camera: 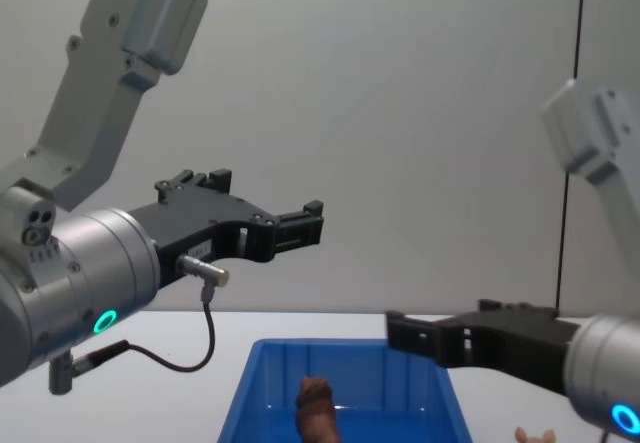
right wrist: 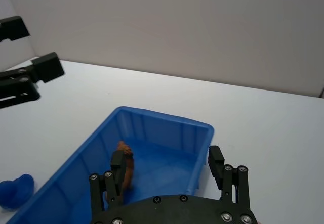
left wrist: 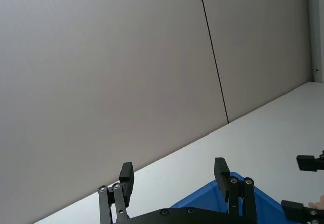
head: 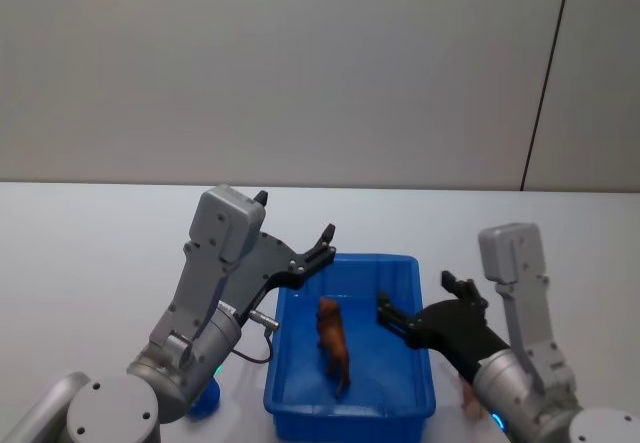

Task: Pick up the two dolls from the table and place them into the box.

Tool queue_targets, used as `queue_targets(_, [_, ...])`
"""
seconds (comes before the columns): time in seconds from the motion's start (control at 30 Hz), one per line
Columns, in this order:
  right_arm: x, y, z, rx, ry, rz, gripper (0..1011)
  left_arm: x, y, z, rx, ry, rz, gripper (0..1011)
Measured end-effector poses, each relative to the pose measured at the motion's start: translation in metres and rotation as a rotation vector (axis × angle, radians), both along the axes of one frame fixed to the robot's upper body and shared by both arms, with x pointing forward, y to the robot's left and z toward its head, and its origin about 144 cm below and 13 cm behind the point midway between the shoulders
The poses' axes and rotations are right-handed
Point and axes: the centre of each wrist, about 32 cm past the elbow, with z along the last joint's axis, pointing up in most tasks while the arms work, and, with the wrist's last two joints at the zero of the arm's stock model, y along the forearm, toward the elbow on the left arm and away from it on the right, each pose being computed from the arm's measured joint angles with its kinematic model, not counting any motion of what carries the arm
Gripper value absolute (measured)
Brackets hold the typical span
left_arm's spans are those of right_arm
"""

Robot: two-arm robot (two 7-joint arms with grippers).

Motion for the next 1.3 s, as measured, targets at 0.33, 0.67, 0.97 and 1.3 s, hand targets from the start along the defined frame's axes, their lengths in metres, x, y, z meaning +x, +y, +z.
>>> queue_targets(0.33, [-0.014, -0.01, -0.005, -0.041, 0.015, -0.117, 1001, 0.0, 0.0, 0.0, 0.0, 0.0, 0.0, 1001])
queue_targets(0.67, [-0.022, -0.018, -0.015, -0.087, 0.062, -0.199, 1001, 0.0, 0.0, 0.0, 0.0, 0.0, 0.0, 1001])
queue_targets(0.97, [-0.025, -0.021, -0.024, -0.114, 0.099, -0.225, 1001, 0.0, 0.0, 0.0, 0.0, 0.0, 0.0, 1001])
queue_targets(1.3, [-0.028, -0.02, -0.035, -0.135, 0.14, -0.23, 1001, 0.0, 0.0, 0.0, 0.0, 0.0, 0.0, 1001])
